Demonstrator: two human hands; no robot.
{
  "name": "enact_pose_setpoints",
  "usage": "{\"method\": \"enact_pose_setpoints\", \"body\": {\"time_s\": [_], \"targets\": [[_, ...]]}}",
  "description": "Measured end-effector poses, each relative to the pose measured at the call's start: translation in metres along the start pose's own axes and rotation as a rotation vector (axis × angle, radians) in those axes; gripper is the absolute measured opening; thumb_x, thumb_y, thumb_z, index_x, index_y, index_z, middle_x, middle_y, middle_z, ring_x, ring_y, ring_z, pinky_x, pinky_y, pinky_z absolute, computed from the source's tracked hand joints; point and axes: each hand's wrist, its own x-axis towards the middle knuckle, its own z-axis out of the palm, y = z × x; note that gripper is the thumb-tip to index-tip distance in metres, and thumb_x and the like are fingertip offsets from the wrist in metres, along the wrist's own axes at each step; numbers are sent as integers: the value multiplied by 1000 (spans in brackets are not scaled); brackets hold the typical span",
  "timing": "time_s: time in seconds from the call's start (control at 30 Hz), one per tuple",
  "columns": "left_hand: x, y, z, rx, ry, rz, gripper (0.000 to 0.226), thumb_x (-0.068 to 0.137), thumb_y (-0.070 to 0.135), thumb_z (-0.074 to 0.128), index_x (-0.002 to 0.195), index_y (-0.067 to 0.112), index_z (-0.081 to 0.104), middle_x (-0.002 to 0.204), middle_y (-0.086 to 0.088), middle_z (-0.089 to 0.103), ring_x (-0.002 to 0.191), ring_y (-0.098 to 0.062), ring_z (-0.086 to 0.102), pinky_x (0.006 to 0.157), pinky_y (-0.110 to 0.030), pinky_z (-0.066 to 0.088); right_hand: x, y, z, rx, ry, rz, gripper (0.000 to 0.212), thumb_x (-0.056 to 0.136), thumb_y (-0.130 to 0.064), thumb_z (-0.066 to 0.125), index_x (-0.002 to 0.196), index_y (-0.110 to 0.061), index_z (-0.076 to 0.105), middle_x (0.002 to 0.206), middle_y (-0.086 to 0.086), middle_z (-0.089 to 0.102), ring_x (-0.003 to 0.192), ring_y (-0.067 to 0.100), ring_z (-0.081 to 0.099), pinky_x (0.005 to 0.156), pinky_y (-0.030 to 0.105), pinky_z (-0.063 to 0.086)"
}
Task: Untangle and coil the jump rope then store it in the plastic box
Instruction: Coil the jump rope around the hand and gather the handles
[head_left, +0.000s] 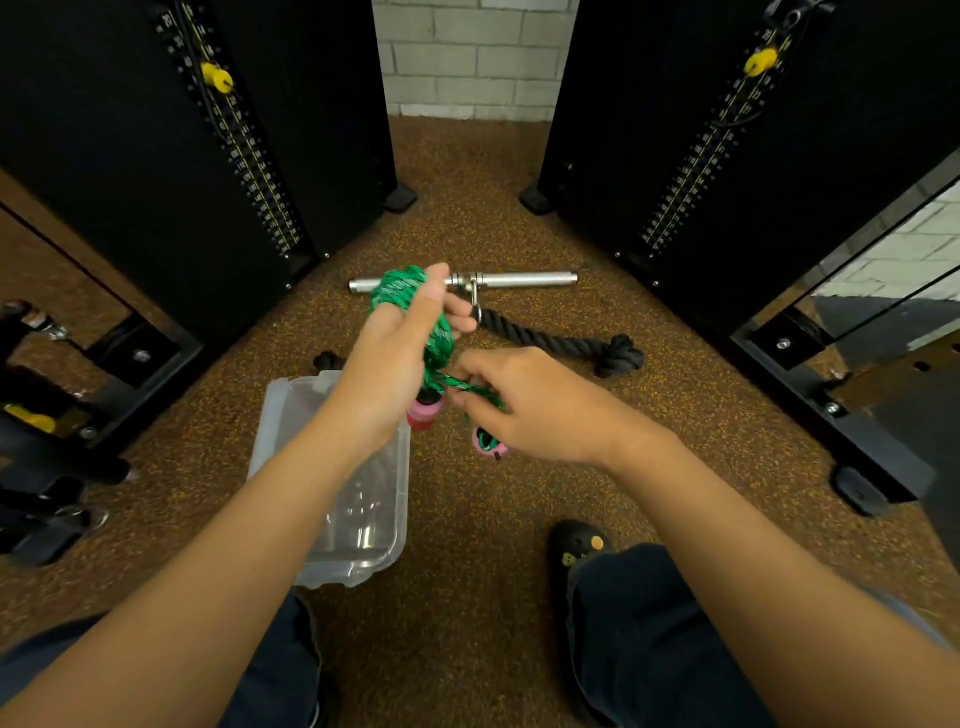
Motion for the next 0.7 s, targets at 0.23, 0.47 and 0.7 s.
{"method": "enact_pose_setpoints", "body": {"time_s": [0.23,0.47,0.7], "targets": [[-4,-3,2,653,-170,91,48,97,39,29,98,3,61,107,-25,64,91,-29,61,76,-29,45,-2,4,-8,-1,143,-4,15,87,-18,61,99,-12,66,89,-7,58,82,5,53,72,7,36],[-5,12,-13,449,-562,-196,54,78,58,34,70,14,64,66,3,66,65,-6,63,69,-16,47,-4,8,-19,219,224,54,17,76,-20,74,84,-17,59,72,-16,58,69,-2,55,68,10,44],[-5,13,-21,229,-588,-216,4,81,11,60,79,10,64,58,6,65,57,-2,60,58,-13,49,-4,8,-23,510,82,75,7,86,-16,62,90,-16,56,81,-10,57,75,3,54,73,18,46]]}}
